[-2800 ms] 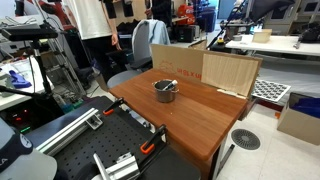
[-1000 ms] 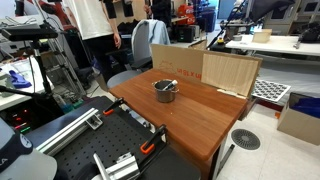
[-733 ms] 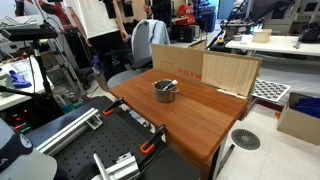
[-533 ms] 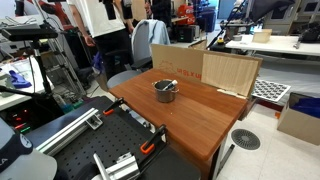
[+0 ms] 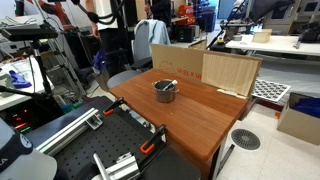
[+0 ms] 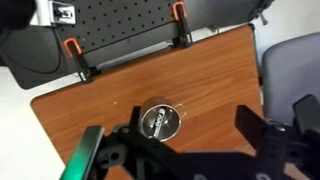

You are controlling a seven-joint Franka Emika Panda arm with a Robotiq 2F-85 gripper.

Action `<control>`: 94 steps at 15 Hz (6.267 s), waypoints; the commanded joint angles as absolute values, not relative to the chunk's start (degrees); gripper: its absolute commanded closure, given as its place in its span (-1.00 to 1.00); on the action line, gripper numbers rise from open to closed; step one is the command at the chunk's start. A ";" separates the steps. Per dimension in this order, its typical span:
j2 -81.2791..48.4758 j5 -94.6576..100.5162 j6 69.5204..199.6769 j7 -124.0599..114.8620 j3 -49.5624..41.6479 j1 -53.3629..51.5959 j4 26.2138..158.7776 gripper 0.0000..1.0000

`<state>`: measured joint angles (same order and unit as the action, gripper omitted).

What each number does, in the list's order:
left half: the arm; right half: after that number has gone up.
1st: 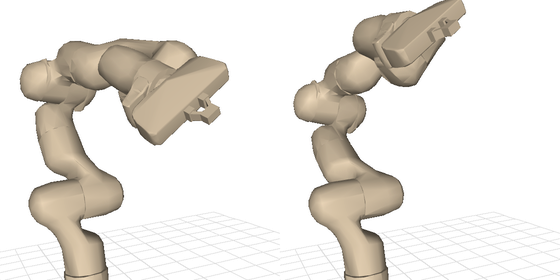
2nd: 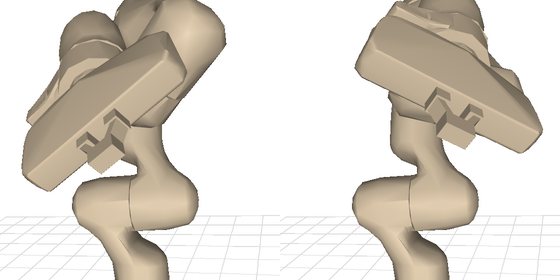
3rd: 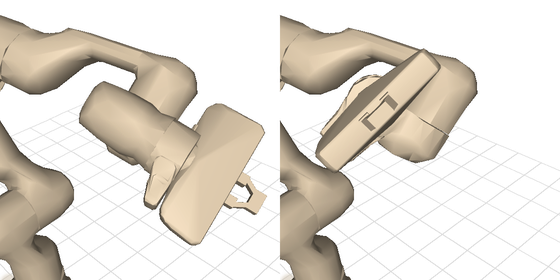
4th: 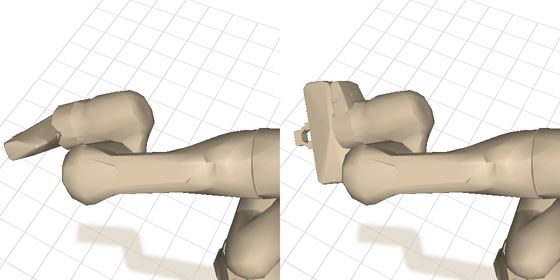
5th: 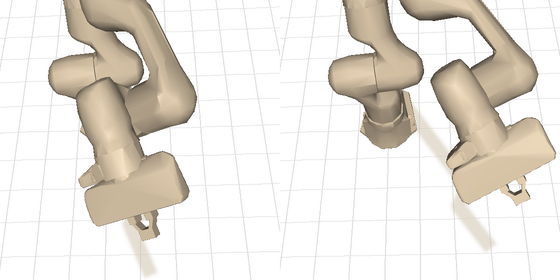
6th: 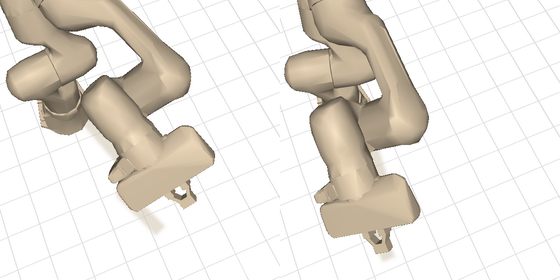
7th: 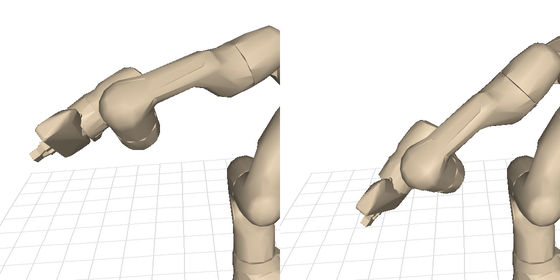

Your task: Pick the marker from the pot and put it on the table

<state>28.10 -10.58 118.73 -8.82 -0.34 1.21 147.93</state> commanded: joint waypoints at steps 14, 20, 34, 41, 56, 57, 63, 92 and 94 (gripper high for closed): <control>0.59 -22.42 142.28 -23.16 -1.13 1.69 140.35 -1.00; -6.95 -18.12 145.77 -27.34 -1.74 1.06 137.92 -1.00; -18.04 -11.66 149.38 -36.02 -4.39 -1.71 131.09 -1.00; -20.32 -11.89 147.86 -35.64 -4.83 -2.21 128.80 -0.45; -19.28 -12.41 145.65 -33.39 -4.49 -1.51 128.24 0.89; -18.70 -12.64 145.43 -32.93 -4.33 -1.38 128.50 0.89; -10.91 -16.09 144.32 -28.15 -2.93 0.07 131.45 0.89; -30.52 -11.88 126.07 -36.23 1.65 -10.58 109.89 0.89; -33.31 -10.93 124.98 -37.59 1.23 -11.68 107.07 0.89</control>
<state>-29.52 -12.72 129.12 -35.09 2.93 -9.57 112.36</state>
